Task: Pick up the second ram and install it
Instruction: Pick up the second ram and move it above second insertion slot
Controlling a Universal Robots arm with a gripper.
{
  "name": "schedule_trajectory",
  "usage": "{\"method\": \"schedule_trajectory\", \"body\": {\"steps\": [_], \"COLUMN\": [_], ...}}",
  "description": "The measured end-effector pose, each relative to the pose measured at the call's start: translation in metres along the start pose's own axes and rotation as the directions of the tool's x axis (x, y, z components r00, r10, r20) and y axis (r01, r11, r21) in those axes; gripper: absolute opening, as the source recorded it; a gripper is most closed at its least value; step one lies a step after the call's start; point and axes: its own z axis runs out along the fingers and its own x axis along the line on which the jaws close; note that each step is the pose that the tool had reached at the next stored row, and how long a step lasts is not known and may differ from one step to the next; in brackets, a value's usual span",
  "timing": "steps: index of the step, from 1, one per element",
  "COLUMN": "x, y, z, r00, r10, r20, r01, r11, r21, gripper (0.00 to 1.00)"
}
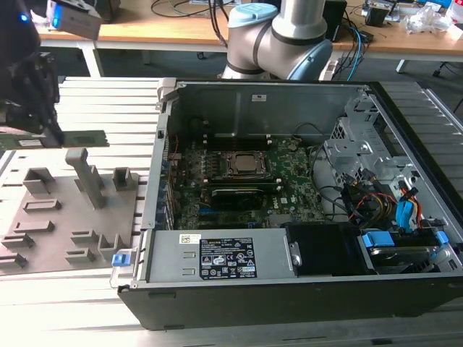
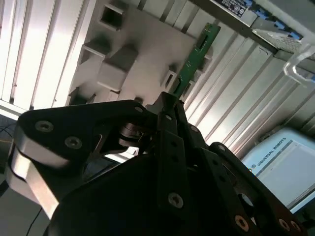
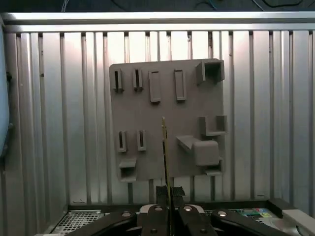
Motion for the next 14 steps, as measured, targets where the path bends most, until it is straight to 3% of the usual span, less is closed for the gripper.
{"method": "schedule_trajectory", "body": {"steps": [2,4,9,14], "x": [-0.0007,-0.0009,-0.0015,-0.0019], "y": [-0.0339,-0.0417,-0.0735,-0.0931], "z": [0.0004,0.0005,0.0007,0.0009], "r00": [1.0,1.0,1.0,1.0], "r10": [0.0,0.0,0.0,0.0], "r20": [0.0001,0.0001,-0.0001,-0.0001], "r01": [0.0,0.0,0.0,0.0], "r11": [1.0,1.0,1.0,1.0], "r21": [-0.0002,-0.0002,-0.0006,-0.0008], "gripper": [0.14,0.14,0.14,0.14]}}
